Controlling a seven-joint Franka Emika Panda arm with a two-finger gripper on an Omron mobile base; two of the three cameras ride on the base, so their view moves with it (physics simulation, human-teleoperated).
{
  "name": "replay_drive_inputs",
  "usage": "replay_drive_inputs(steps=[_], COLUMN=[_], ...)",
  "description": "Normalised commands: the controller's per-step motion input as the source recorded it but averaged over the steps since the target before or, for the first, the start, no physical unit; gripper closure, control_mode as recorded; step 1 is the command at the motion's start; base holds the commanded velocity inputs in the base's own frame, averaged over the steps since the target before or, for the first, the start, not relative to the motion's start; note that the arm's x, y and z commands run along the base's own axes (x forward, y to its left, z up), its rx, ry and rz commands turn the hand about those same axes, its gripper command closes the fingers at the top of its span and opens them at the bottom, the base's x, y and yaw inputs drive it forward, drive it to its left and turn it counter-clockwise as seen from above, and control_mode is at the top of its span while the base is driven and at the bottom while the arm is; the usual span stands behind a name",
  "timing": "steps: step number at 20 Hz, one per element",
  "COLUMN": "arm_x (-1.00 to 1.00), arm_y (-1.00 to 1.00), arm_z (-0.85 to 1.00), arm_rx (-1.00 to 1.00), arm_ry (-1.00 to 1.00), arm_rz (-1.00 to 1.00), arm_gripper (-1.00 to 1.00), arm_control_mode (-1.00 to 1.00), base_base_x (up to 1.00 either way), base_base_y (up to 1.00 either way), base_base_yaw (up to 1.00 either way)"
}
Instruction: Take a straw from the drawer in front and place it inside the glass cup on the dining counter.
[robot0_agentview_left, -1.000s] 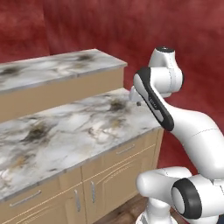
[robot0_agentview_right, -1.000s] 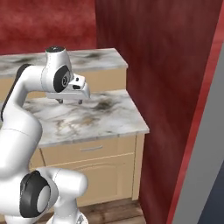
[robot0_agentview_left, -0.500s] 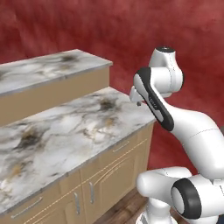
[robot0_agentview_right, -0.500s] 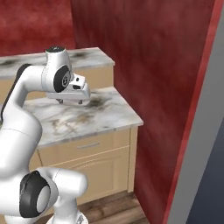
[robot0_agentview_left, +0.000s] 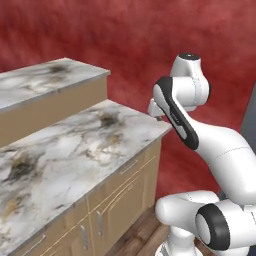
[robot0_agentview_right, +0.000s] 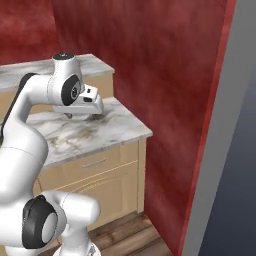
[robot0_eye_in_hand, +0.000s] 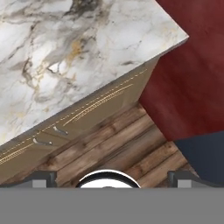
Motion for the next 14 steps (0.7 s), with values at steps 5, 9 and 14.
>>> replay_drive_inputs(steps=[5,9,14], arm_x=[0.00,0.00,0.00], arm_y=[0.00,0.00,0.00], arm_z=[0.00,0.00,0.00], arm_rx=[0.00,0.00,0.00], arm_ry=[0.00,0.00,0.00], arm_rz=[0.00,0.00,0.00], arm_gripper=[-1.00,-1.00,-1.00], arm_control_mode=[1.00,1.00,1.00], base_base_x=[0.00,-0.02,-0.04], base_base_y=[0.49,0.54,0.52], base_base_yaw=[-0.27,-0.26,-0.23])
